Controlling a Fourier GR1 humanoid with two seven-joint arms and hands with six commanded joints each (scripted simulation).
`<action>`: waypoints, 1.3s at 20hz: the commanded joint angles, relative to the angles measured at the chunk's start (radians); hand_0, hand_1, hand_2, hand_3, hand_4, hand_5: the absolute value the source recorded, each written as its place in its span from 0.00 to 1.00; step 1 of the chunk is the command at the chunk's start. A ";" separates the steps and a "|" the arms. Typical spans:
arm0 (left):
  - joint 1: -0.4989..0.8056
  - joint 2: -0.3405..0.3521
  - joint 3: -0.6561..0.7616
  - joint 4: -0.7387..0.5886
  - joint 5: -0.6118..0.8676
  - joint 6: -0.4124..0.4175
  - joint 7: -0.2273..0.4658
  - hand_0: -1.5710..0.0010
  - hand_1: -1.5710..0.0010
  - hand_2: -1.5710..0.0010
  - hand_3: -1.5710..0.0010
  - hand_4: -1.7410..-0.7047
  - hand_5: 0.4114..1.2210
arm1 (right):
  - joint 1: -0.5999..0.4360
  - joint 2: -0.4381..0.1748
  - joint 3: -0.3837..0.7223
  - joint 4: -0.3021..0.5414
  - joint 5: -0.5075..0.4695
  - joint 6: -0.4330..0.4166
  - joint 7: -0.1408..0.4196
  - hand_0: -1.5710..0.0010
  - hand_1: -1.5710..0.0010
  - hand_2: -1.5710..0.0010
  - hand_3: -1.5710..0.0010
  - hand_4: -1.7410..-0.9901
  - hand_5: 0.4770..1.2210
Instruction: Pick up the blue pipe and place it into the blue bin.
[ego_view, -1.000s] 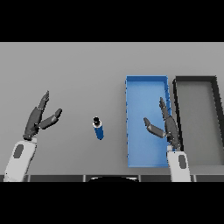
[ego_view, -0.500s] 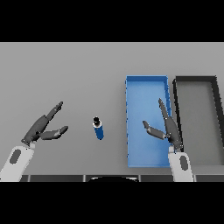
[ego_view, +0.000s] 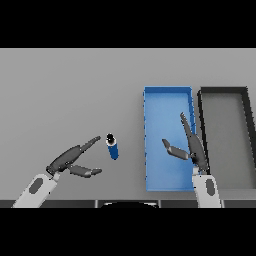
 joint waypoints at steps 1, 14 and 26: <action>-0.010 -0.023 -0.016 0.014 -0.017 0.007 0.014 1.00 1.00 1.00 1.00 0.61 0.06 | -0.001 0.006 0.002 0.003 0.001 -0.002 0.012 1.00 1.00 1.00 1.00 0.70 0.13; -0.146 -0.293 -0.057 0.279 -0.094 0.085 -0.047 1.00 1.00 1.00 1.00 0.60 0.10 | 0.018 0.011 -0.004 0.003 -0.019 0.010 -0.007 1.00 1.00 1.00 1.00 0.72 0.10; -0.164 -0.441 -0.040 0.368 -0.014 0.066 -0.148 0.47 0.38 0.32 0.35 0.23 0.72 | 0.026 -0.002 -0.012 0.000 -0.008 0.002 -0.002 1.00 1.00 1.00 1.00 0.74 0.11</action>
